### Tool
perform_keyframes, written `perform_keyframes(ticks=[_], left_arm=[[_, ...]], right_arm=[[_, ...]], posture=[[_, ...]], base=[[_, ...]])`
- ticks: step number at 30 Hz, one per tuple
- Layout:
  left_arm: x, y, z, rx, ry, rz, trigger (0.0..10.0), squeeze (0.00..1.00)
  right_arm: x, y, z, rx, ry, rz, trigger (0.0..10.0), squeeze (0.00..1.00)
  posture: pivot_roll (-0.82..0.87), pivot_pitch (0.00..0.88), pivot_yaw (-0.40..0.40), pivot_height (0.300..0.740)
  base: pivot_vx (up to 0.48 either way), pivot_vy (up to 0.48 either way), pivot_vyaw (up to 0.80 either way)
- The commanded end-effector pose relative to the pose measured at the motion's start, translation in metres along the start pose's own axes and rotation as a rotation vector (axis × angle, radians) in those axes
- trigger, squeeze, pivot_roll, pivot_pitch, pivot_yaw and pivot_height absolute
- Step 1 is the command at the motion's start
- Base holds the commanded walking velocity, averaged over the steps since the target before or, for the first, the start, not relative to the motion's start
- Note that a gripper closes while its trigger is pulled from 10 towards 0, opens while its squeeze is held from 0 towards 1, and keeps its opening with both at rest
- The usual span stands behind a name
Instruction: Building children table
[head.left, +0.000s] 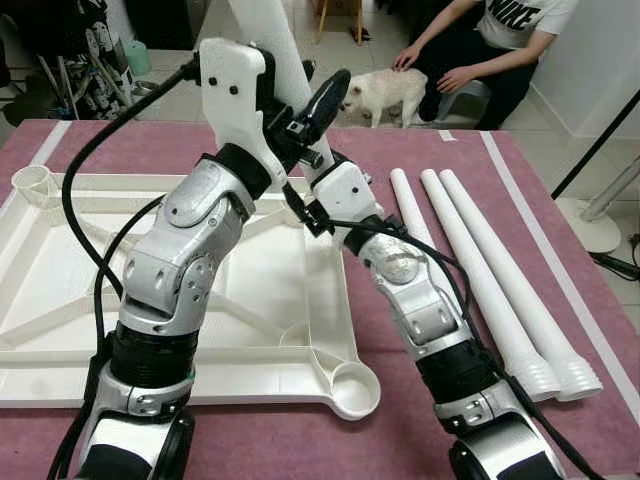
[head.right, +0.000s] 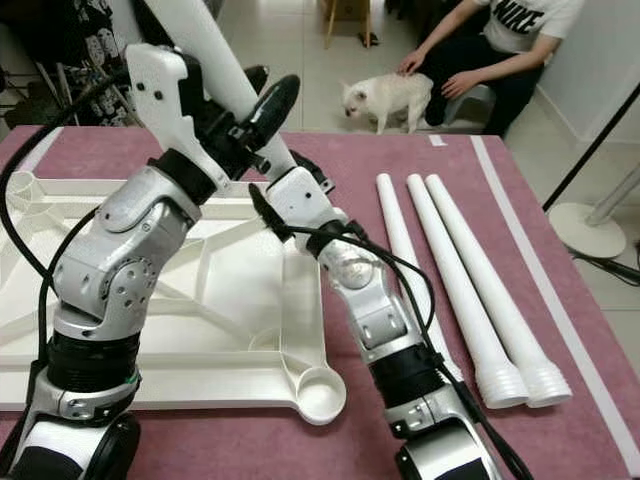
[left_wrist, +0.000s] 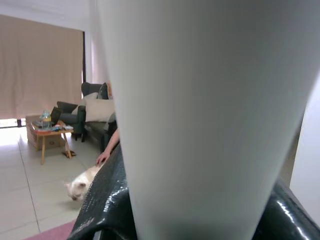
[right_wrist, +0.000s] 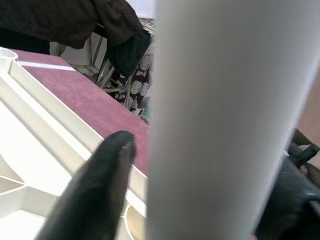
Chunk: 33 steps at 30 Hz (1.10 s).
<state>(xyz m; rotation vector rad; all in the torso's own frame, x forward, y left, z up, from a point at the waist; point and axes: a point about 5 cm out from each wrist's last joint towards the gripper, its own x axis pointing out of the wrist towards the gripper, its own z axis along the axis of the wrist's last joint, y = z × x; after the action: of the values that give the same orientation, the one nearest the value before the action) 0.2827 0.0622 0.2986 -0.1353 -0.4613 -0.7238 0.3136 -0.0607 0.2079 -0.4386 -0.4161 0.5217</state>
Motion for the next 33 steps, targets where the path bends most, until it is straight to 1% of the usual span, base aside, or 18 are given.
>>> perform_keyframes(ticks=[1,8,9,10,11,12,13,15,17,18,21,24,26,27,29,30,32,33], left_arm=[[0.004,-0.014,0.011,0.028,-0.056,-0.139,0.0,0.00],[0.005,-0.021,0.005,0.029,-0.028,-0.168,0.0,0.00],[0.005,-0.022,0.002,0.042,-0.003,-0.160,10.0,0.00],[0.005,-0.022,0.000,0.053,0.014,-0.154,10.0,0.00],[0.005,-0.023,-0.003,0.018,0.030,-0.161,10.0,0.82],[0.005,-0.023,-0.003,0.018,0.030,-0.161,10.0,0.82],[0.004,-0.024,-0.007,-0.020,0.045,-0.170,10.0,1.00],[0.002,-0.021,-0.011,-0.089,0.071,-0.151,10.0,1.00],[0.001,-0.018,-0.013,-0.110,0.082,-0.129,10.0,1.00],[-0.001,-0.013,-0.013,-0.149,0.087,-0.112,10.0,0.00],[-0.006,-0.001,-0.016,-0.247,0.108,-0.061,10.0,0.00],[-0.008,0.004,-0.017,-0.275,0.109,-0.039,10.0,0.00],[-0.017,0.017,-0.018,-0.363,0.088,0.004,10.0,0.00],[-0.017,0.017,-0.018,-0.363,0.088,0.004,10.0,0.00],[-0.024,0.026,-0.017,-0.417,0.068,0.044,10.0,0.00],[-0.026,0.035,-0.016,-0.442,0.054,0.090,10.0,0.00],[-0.026,0.035,-0.016,-0.442,0.054,0.090,10.0,0.00],[-0.028,0.041,-0.016,-0.461,0.044,0.128,10.0,0.00]], right_arm=[[0.003,0.003,0.005,-0.008,-0.005,0.029,0.0,0.00],[0.003,0.007,0.010,0.004,-0.017,0.054,0.0,0.00],[0.003,0.008,0.011,0.017,-0.020,0.053,0.0,0.00],[0.003,0.009,0.011,0.025,-0.020,0.051,0.0,0.00],[0.004,0.008,0.012,0.042,-0.020,0.037,0.0,0.00],[0.004,0.008,0.012,0.042,-0.020,0.037,0.0,0.00],[0.004,0.006,0.013,0.063,-0.018,0.018,0.0,0.00],[0.005,0.003,0.014,0.097,-0.018,-0.015,0.0,0.00],[0.005,0.002,0.015,0.109,-0.020,-0.026,0.0,0.00],[0.005,-0.002,0.015,0.129,-0.023,-0.051,0.0,0.00],[0.005,-0.011,0.017,0.144,-0.028,-0.102,0.0,0.00],[0.004,-0.016,0.017,0.139,-0.029,-0.121,0.0,0.00],[0.000,-0.033,0.016,0.140,-0.024,-0.185,0.0,0.00],[0.000,-0.033,0.016,0.140,-0.024,-0.185,0.0,0.00],[-0.004,-0.046,0.014,0.147,-0.009,-0.231,0.0,0.00],[-0.007,-0.053,0.010,0.155,0.005,-0.258,10.0,0.00],[-0.007,-0.053,0.010,0.155,0.005,-0.258,10.0,0.00],[-0.010,-0.059,0.008,0.165,0.015,-0.278,10.0,0.00]], posture=[[0.03,0.000,0.042,0.740],[0.03,0.000,0.043,0.740],[0.03,0.000,0.044,0.740],[0.03,0.000,0.045,0.740],[0.03,0.000,0.049,0.740],[0.03,0.000,0.049,0.740],[0.03,0.000,0.050,0.740],[0.03,0.000,0.056,0.740],[0.03,0.000,0.056,0.740],[0.03,0.000,0.058,0.740],[0.03,0.000,0.063,0.740],[0.03,0.000,0.067,0.740],[0.03,0.000,0.069,0.740],[0.03,0.000,0.069,0.740],[0.03,0.000,0.069,0.740],[0.03,0.000,0.070,0.740],[0.03,0.000,0.070,0.740],[0.03,0.000,0.070,0.740]], base=[[0.000,0.000,0.00],[0.000,0.000,0.00],[0.000,0.000,0.00],[0.000,0.000,0.00],[0.000,0.000,0.00],[0.000,0.000,0.00],[0.000,0.000,0.00],[0.000,0.000,0.00],[0.000,0.000,0.00],[0.000,0.000,0.00],[0.000,0.000,0.00],[0.000,0.000,0.00],[0.000,0.000,0.00],[0.000,0.000,0.00],[0.000,0.000,0.00],[0.000,0.000,0.00],[0.000,0.000,0.00],[0.000,0.000,0.00]])
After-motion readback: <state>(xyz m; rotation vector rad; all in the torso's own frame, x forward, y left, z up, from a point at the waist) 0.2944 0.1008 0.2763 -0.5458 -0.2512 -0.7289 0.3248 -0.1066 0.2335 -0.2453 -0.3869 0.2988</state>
